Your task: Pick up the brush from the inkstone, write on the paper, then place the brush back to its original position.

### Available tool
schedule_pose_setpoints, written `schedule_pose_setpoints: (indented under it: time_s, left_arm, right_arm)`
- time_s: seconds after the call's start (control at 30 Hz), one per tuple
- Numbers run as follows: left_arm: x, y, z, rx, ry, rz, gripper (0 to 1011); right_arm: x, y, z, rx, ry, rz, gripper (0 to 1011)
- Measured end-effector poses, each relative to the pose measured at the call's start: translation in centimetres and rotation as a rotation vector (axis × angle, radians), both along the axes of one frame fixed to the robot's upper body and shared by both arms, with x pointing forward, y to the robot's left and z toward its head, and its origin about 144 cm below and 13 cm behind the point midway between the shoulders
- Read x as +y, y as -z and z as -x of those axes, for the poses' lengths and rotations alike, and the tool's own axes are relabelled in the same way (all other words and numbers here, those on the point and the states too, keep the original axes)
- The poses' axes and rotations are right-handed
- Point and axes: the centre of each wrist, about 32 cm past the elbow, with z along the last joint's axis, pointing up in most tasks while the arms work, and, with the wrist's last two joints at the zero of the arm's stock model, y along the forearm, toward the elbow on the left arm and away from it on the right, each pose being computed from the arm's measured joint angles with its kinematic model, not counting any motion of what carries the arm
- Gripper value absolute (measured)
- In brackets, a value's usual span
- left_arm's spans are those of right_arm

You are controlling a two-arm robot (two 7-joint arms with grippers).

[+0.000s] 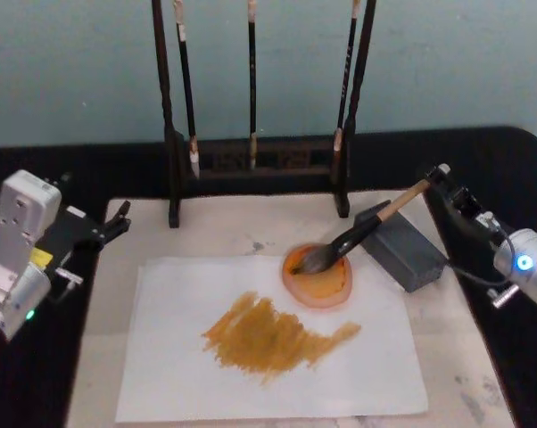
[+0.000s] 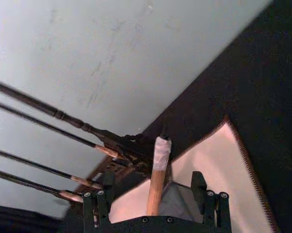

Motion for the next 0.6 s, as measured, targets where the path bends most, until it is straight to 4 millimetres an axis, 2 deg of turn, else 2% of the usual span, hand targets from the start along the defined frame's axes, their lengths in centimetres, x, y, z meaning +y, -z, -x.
schedule_pose_setpoints:
  time_s: [0.23, 0.37, 0.6]
  left_arm:
    - [0.0, 0.0, 0.0, 0.0, 0.0, 0.0, 1010]
    - [0.0, 0.0, 0.0, 0.0, 0.0, 0.0, 1010]
    - [0.0, 0.0, 0.0, 0.0, 0.0, 0.0, 1010]
  right_arm:
    - [2.1, -1.2, 2.9, -0.142, 0.055, 0.321, 1000]
    - [3.8, -1.1, 4.3, -0.241, 0.068, 0.513, 1000]
    - [5.7, 0.1, 5.5, -0.359, 0.052, 0.76, 1000]
